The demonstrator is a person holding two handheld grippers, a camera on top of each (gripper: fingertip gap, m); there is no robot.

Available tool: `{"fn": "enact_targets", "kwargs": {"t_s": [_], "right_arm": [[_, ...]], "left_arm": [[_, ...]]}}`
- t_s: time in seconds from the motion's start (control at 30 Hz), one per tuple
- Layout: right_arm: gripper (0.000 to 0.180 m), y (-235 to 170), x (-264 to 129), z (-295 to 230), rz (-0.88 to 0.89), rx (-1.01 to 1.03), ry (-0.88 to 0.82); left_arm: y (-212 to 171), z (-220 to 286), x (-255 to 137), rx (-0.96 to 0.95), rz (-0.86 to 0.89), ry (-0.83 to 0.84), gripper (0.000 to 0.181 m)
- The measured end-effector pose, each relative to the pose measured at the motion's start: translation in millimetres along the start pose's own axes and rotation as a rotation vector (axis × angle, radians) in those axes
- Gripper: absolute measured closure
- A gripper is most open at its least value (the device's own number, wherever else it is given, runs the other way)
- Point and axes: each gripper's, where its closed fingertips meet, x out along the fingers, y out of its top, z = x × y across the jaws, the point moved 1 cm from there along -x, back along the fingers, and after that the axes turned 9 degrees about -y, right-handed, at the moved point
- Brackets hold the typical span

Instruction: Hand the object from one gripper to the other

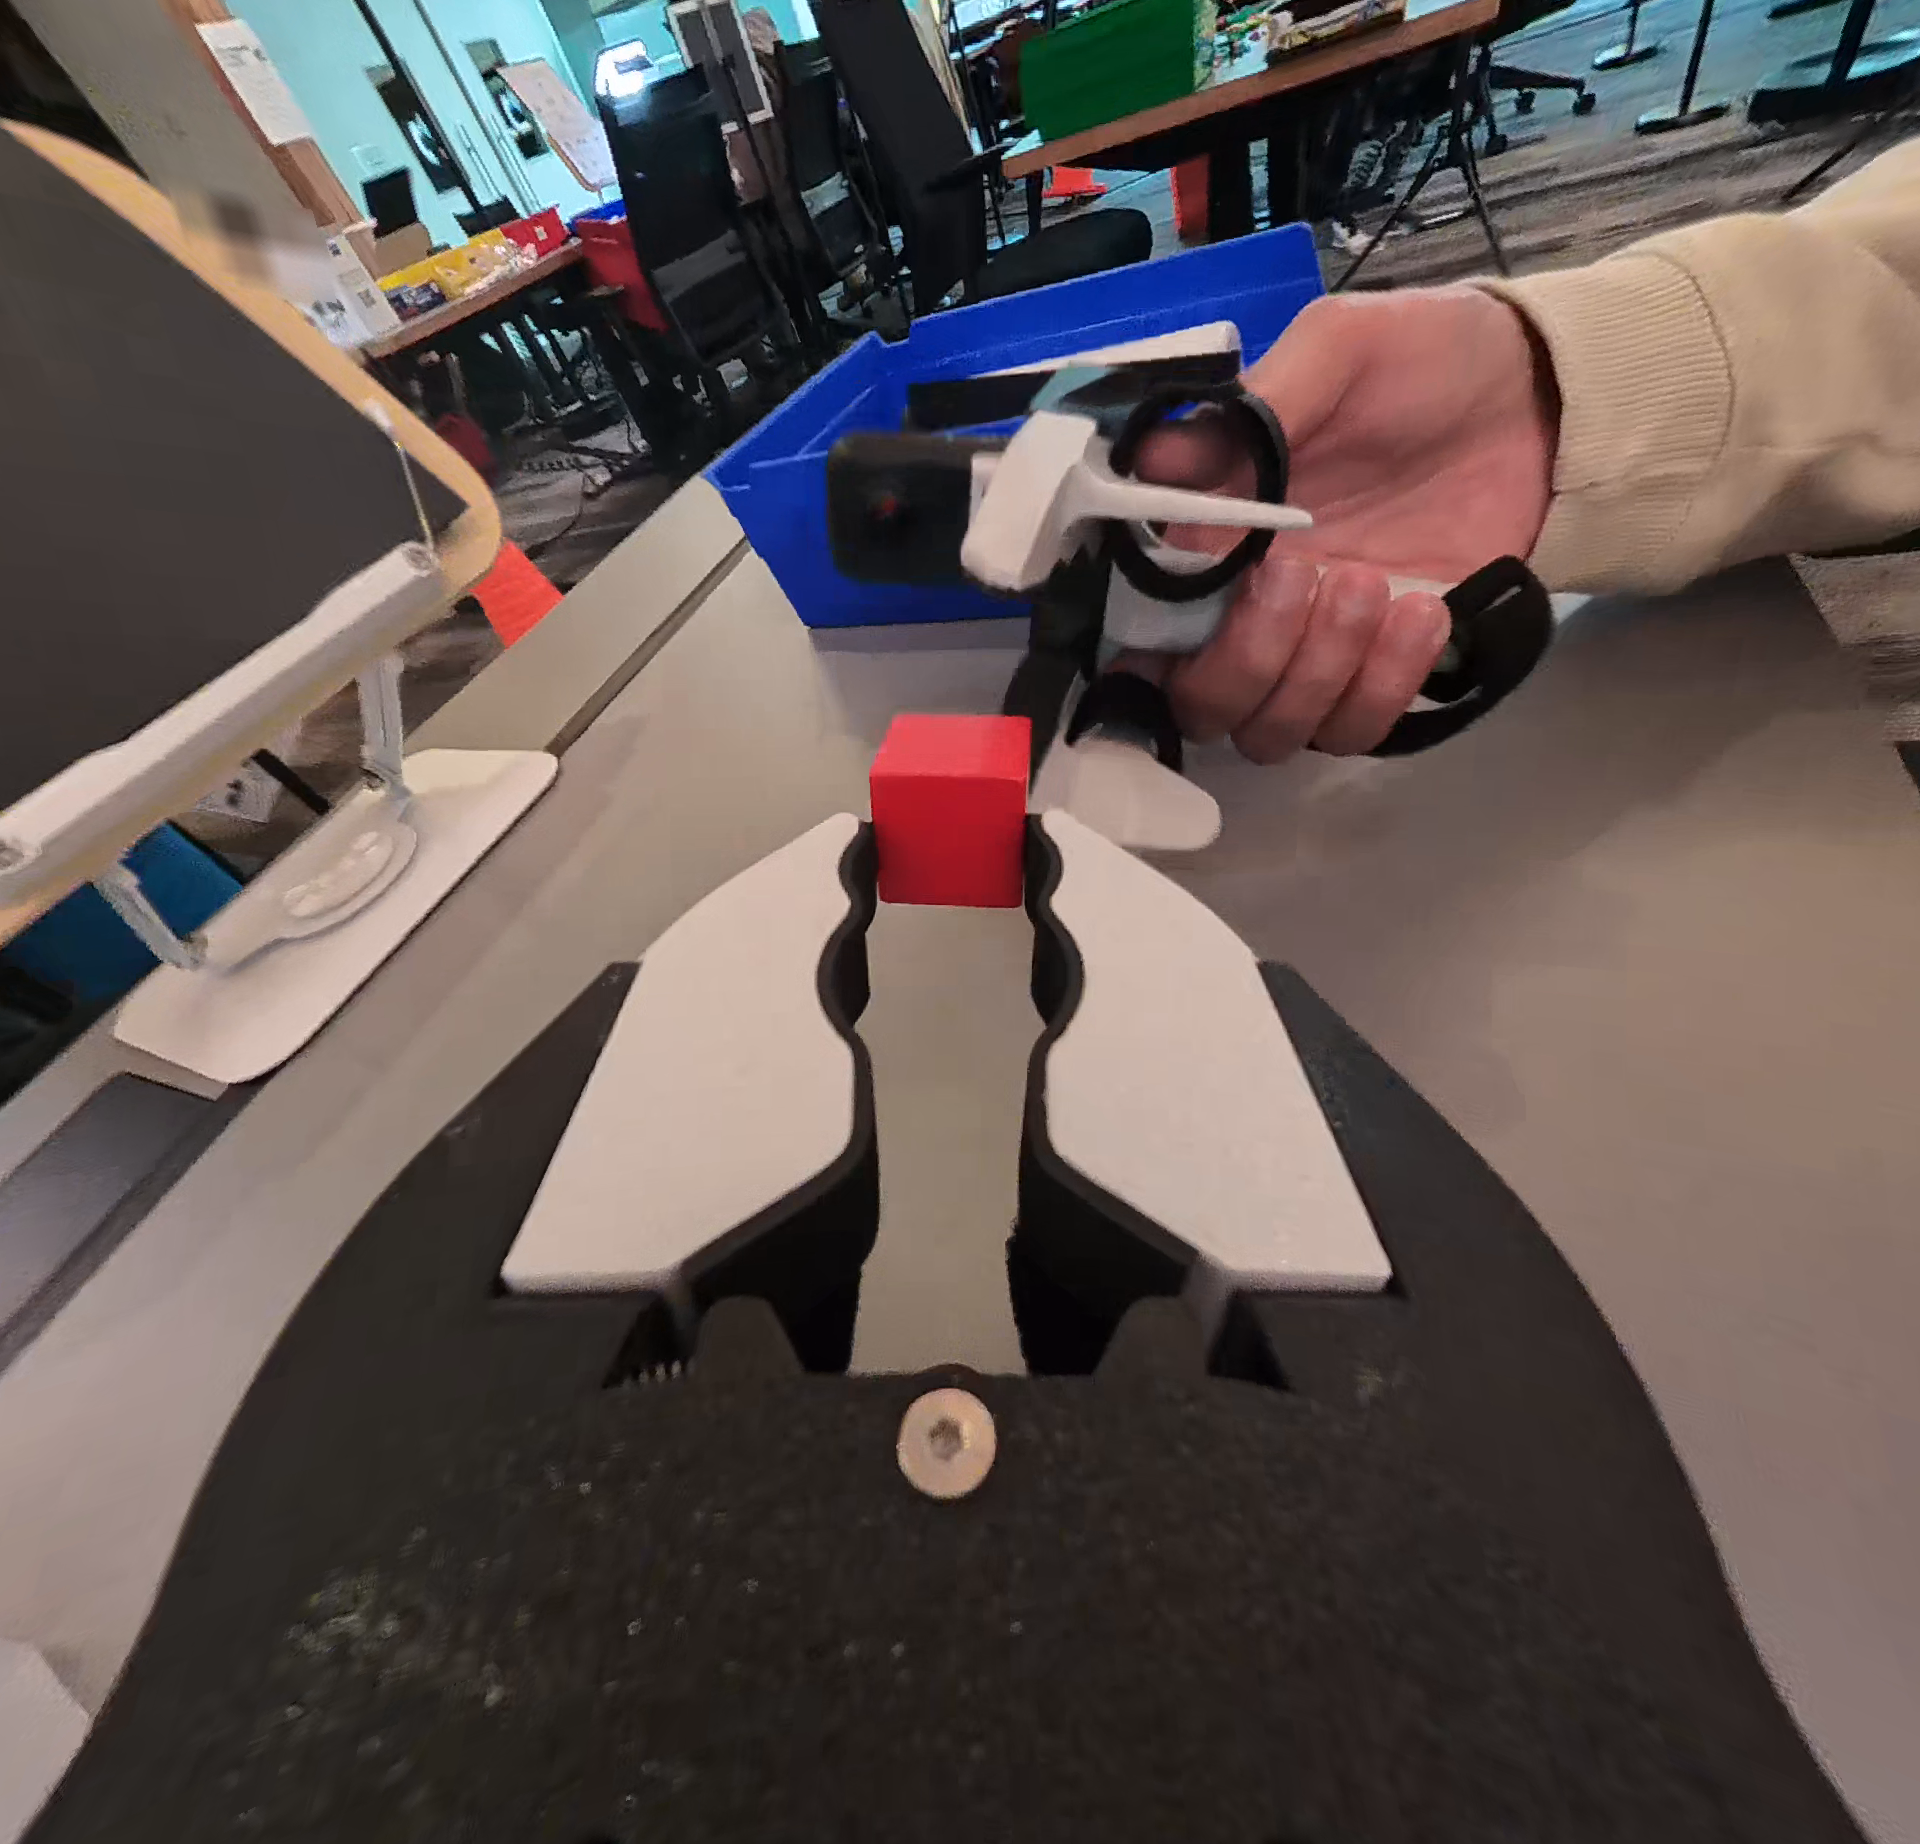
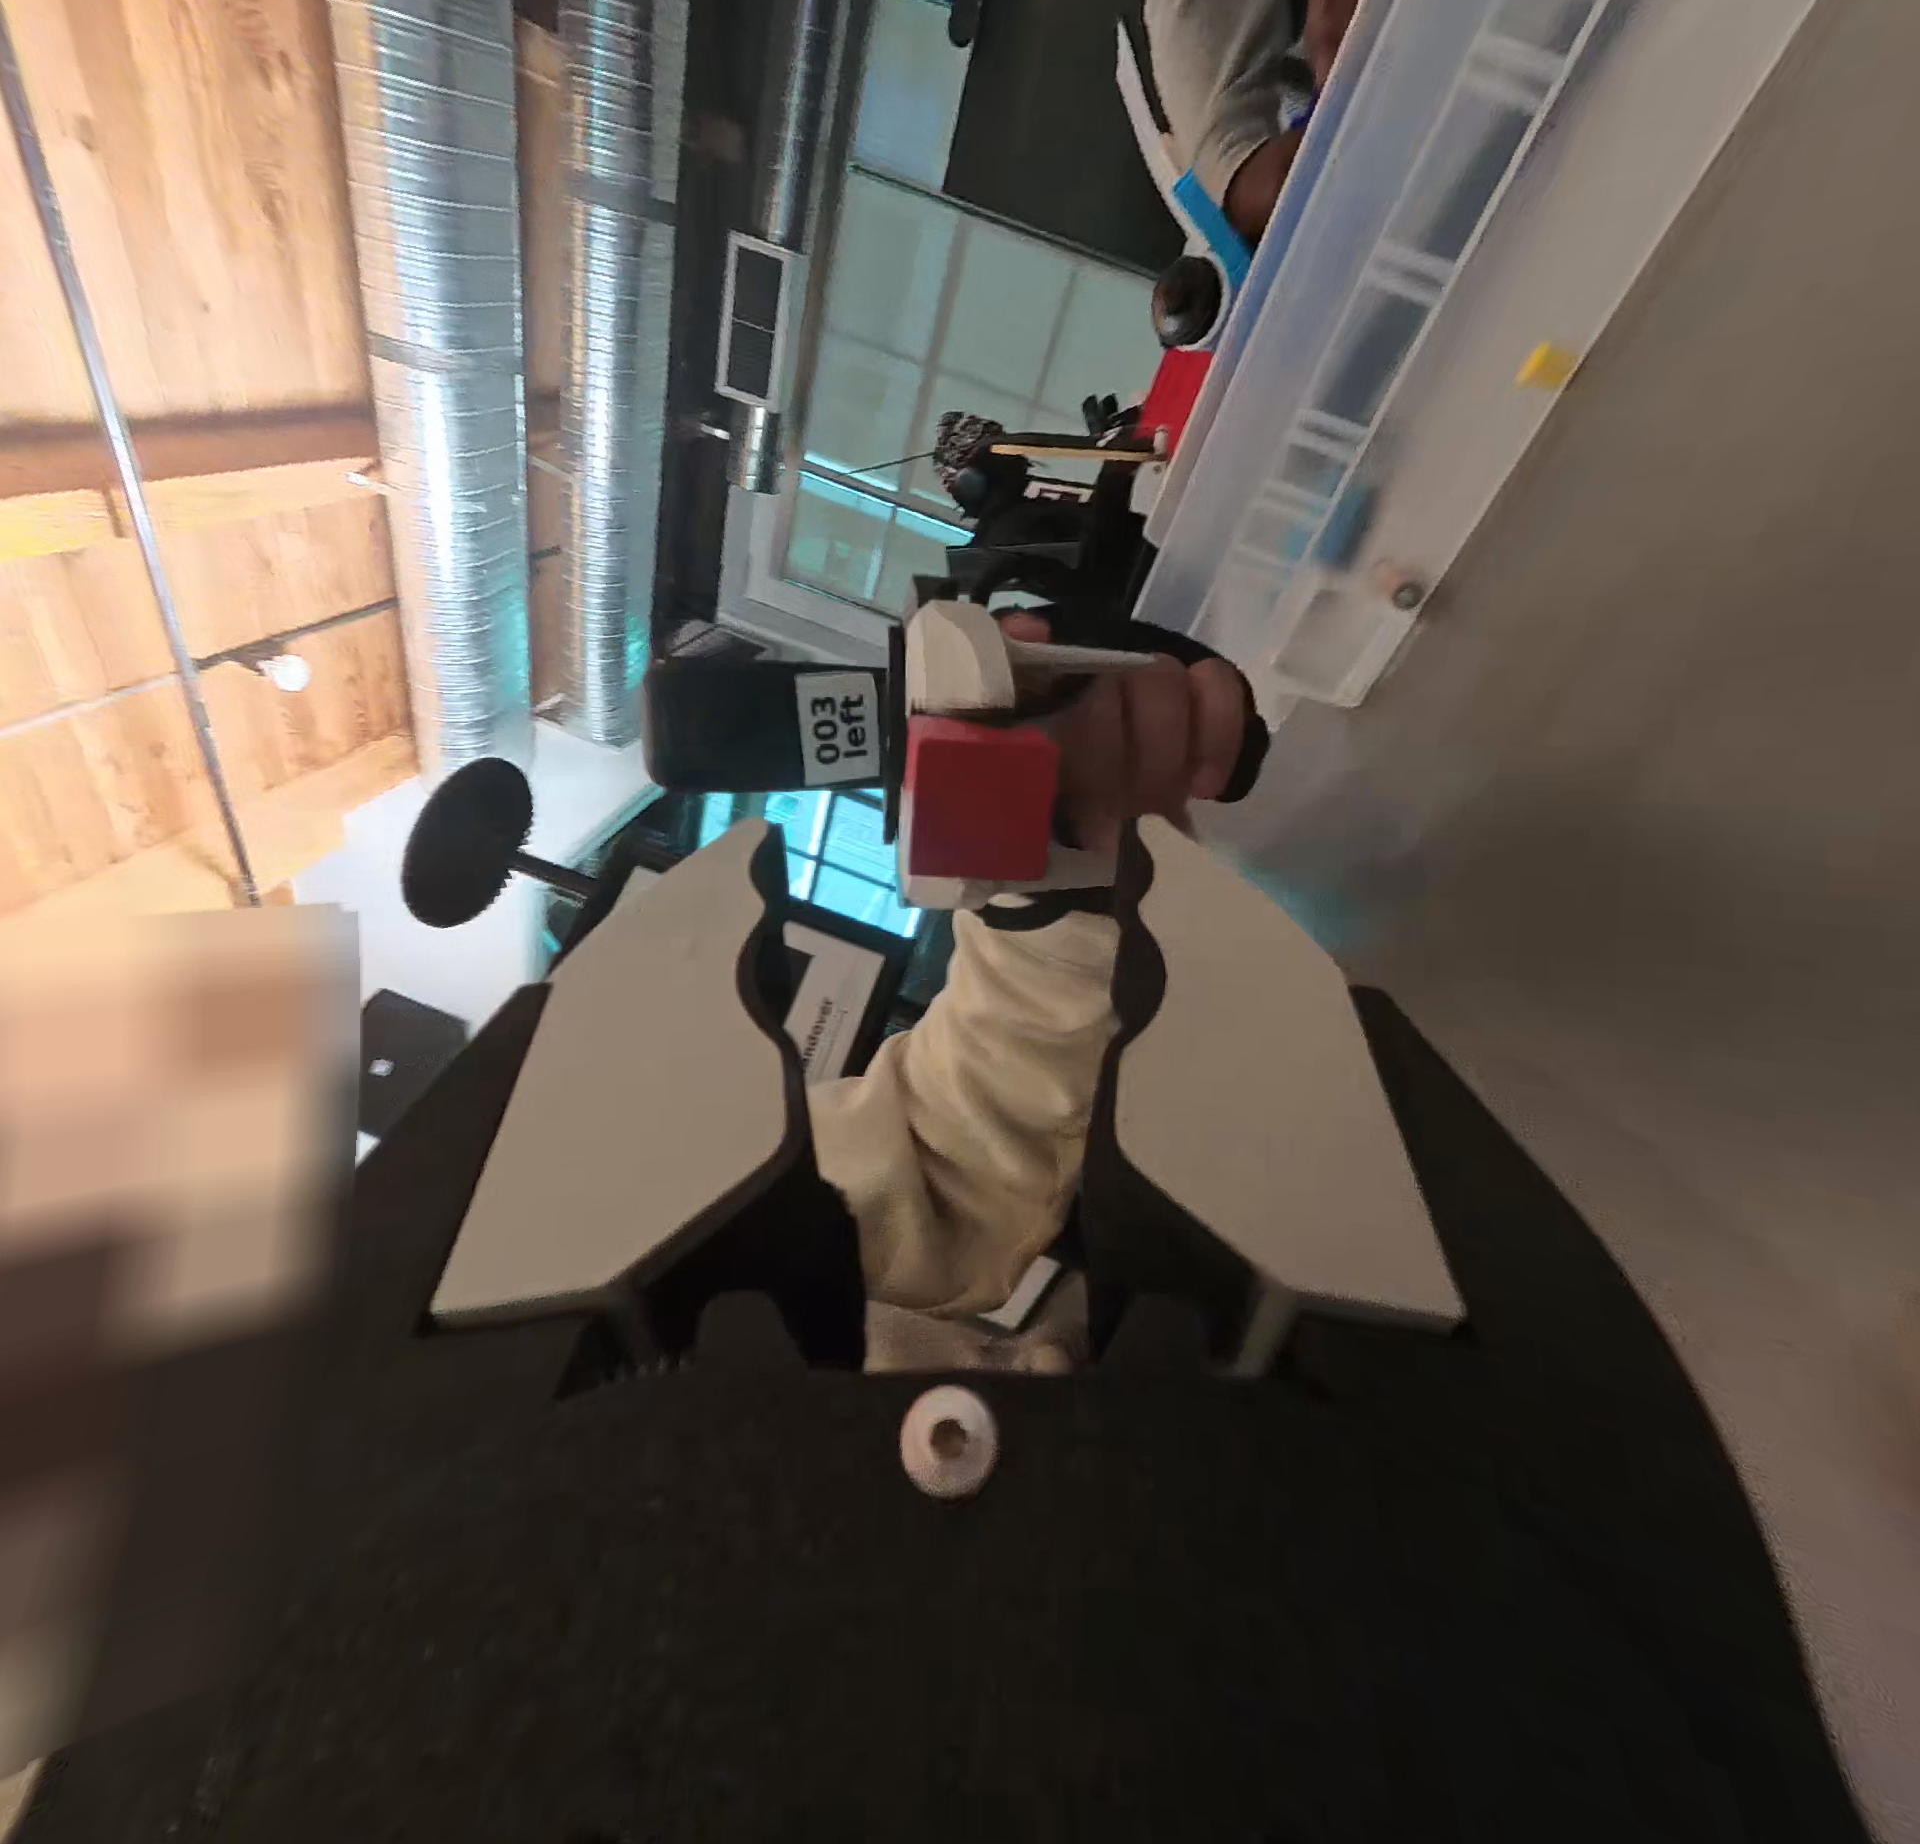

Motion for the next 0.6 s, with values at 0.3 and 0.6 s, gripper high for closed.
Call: {"fn": "enact_targets", "kwargs": {"t_s": [0.3, 0.6], "right_arm": [[0.151, -12.3, 4.6, -2.9, -0.065, 0.023, 0.101], [0.151, -2.9, -6.0, 9.8, -0.036, 0.016, 0.042]], "left_arm": [[5.0, 12.5, 14.0, 0.079, 0.002, -0.02, 0.154], [-1.7, 8.5, 19.0, -0.005, -0.055, 0.002, 0.152]]}}
